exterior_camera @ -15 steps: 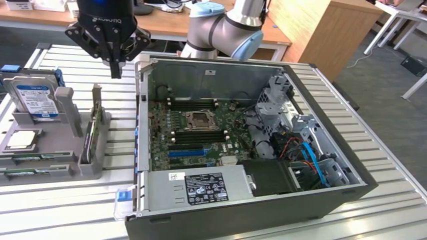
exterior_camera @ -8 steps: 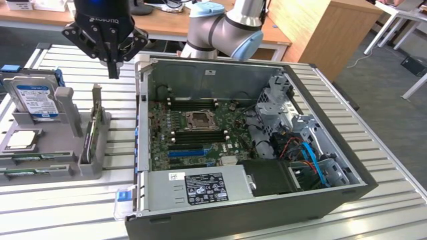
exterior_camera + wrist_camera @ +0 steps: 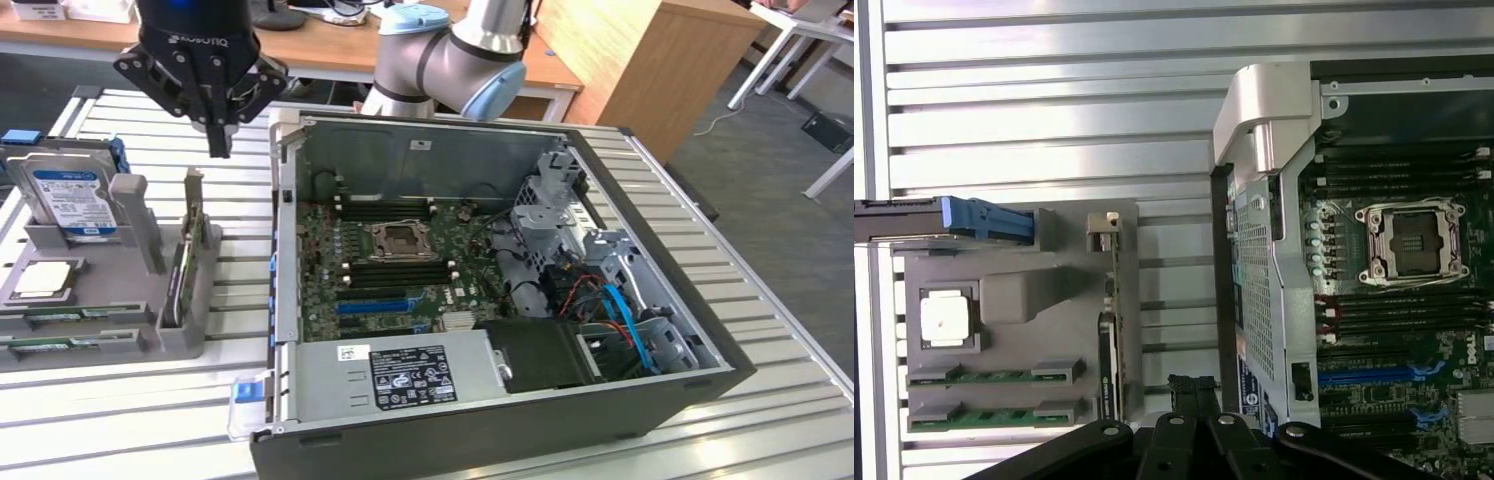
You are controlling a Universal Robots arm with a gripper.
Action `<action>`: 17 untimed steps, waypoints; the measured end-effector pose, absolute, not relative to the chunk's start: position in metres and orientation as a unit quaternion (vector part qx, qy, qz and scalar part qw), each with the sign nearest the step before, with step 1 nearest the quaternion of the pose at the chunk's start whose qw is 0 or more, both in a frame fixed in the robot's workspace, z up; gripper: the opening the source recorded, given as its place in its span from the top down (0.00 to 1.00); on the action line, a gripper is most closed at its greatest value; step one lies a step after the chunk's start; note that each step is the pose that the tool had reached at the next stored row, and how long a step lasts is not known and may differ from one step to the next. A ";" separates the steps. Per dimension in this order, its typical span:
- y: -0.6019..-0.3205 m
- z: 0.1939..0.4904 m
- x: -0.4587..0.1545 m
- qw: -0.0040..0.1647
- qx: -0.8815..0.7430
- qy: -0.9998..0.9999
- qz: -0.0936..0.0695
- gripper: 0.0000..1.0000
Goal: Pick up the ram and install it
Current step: 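Reach for the ram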
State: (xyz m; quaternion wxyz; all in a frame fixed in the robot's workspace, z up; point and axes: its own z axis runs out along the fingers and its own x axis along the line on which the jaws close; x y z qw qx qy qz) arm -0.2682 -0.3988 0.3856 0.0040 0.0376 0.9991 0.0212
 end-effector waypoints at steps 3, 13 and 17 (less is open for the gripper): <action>-0.399 0.385 -0.272 0.004 0.038 0.999 0.021 0.89; -0.399 0.385 -0.284 0.003 0.038 0.999 0.021 0.89; -0.399 0.384 -0.289 0.002 0.038 0.999 0.021 0.89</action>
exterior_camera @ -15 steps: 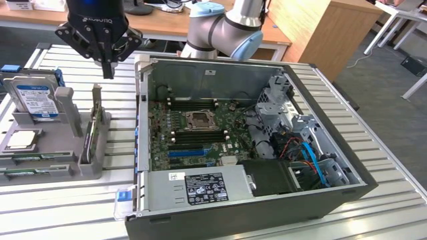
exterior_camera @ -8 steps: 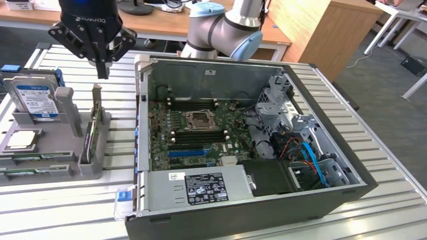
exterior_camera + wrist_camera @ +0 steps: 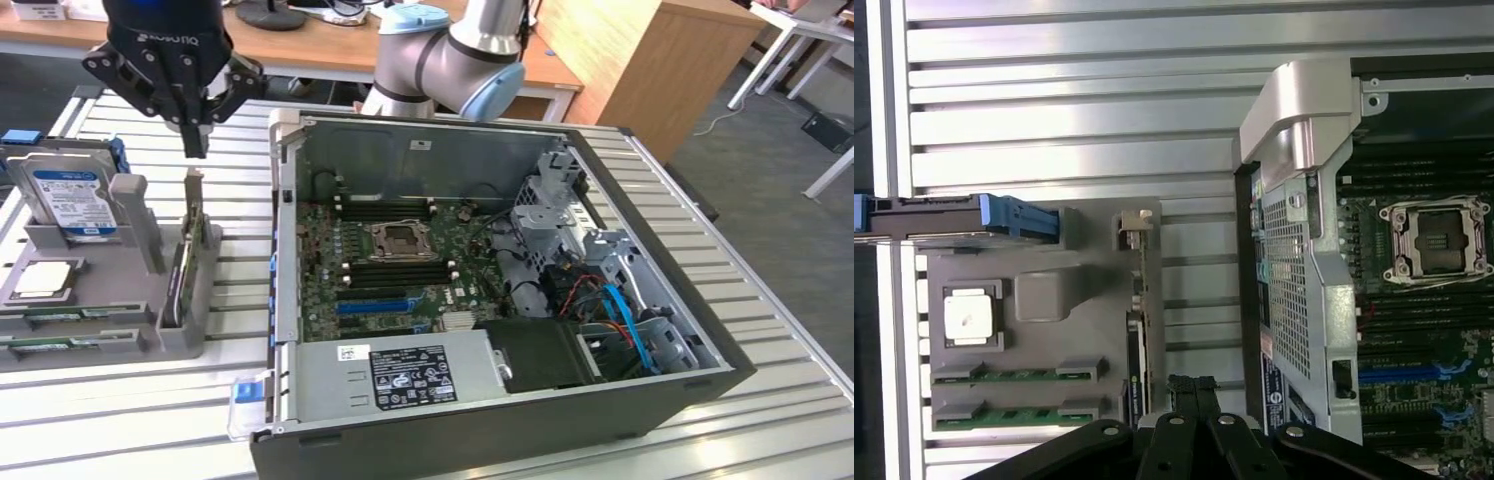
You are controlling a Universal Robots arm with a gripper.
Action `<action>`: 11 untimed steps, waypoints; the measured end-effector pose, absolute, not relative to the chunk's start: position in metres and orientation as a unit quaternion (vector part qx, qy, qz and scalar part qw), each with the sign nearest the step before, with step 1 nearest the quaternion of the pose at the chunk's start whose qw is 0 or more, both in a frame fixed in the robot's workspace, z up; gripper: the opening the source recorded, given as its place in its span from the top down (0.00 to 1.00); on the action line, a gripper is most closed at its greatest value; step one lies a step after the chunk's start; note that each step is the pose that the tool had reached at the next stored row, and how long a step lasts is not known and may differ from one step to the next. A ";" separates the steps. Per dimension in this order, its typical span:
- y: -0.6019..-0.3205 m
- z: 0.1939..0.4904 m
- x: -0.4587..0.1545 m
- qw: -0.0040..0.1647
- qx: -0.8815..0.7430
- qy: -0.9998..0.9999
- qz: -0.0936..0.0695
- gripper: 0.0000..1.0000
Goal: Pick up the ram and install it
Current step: 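Reach for the ram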
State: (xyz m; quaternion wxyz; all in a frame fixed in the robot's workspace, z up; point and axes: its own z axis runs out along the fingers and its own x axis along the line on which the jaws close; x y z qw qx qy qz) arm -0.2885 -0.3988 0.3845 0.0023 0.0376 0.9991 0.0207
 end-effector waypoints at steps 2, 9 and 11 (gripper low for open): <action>-0.399 0.384 -0.291 0.002 0.038 0.999 0.021 0.89; -0.399 0.384 -0.299 0.001 0.038 0.999 0.020 0.89; -0.399 0.384 -0.301 0.001 0.038 0.999 0.020 0.89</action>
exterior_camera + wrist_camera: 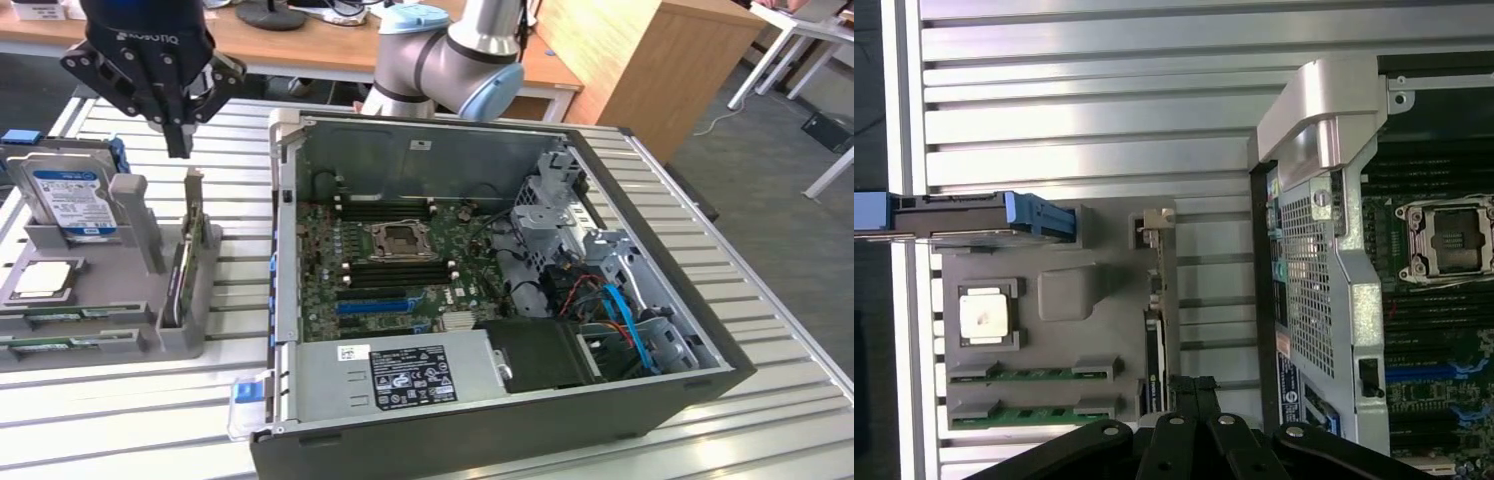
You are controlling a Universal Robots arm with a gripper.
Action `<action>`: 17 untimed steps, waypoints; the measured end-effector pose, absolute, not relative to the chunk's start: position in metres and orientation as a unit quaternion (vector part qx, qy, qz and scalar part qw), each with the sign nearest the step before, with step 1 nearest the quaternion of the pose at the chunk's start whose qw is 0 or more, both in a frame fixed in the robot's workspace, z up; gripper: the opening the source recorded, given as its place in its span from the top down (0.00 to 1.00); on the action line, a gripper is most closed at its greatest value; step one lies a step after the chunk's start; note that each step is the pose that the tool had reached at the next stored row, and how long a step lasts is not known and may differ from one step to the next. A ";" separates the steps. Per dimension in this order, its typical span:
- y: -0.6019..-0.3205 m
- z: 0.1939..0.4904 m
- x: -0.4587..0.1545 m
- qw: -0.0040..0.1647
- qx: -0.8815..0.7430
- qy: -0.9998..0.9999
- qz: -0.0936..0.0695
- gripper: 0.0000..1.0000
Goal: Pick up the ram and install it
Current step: 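Reach for the ram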
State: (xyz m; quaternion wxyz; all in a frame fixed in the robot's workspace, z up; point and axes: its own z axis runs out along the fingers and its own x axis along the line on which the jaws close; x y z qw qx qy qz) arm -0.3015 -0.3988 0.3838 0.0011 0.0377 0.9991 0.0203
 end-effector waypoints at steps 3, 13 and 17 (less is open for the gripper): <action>-0.399 0.384 -0.305 0.001 0.038 0.999 0.020 0.89; -0.399 0.383 -0.314 0.000 0.038 0.999 0.020 0.89; -0.399 0.383 -0.318 0.000 0.038 0.999 0.020 0.89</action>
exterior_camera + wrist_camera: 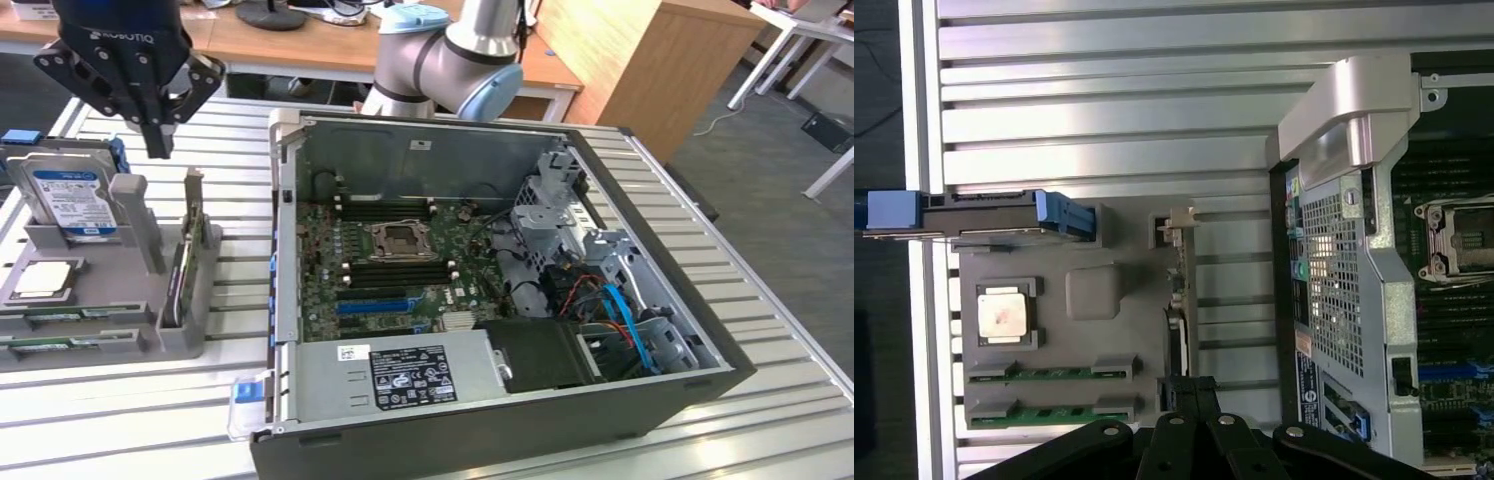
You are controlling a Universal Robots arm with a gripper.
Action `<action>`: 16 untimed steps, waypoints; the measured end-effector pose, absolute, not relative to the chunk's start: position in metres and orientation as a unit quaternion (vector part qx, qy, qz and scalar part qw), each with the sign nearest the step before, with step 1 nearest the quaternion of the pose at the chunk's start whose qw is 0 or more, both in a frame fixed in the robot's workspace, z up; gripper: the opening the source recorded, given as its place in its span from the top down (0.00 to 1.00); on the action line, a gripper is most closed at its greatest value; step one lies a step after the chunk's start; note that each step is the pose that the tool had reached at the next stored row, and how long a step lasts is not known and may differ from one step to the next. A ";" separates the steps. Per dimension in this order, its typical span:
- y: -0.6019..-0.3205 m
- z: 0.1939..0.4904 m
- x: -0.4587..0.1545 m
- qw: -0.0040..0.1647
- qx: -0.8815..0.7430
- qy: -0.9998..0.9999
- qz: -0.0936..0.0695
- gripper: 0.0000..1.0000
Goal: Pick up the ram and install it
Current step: 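Reach for the ram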
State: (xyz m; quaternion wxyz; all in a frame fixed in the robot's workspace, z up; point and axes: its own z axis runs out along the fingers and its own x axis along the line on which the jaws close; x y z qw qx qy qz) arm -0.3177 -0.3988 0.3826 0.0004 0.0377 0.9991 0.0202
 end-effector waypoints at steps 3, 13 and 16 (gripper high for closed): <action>-0.399 0.382 -0.320 0.000 0.038 0.999 0.020 0.89; -0.399 0.382 -0.329 0.000 0.038 0.999 0.020 0.89; -0.399 0.382 -0.332 0.000 0.038 0.999 0.020 0.89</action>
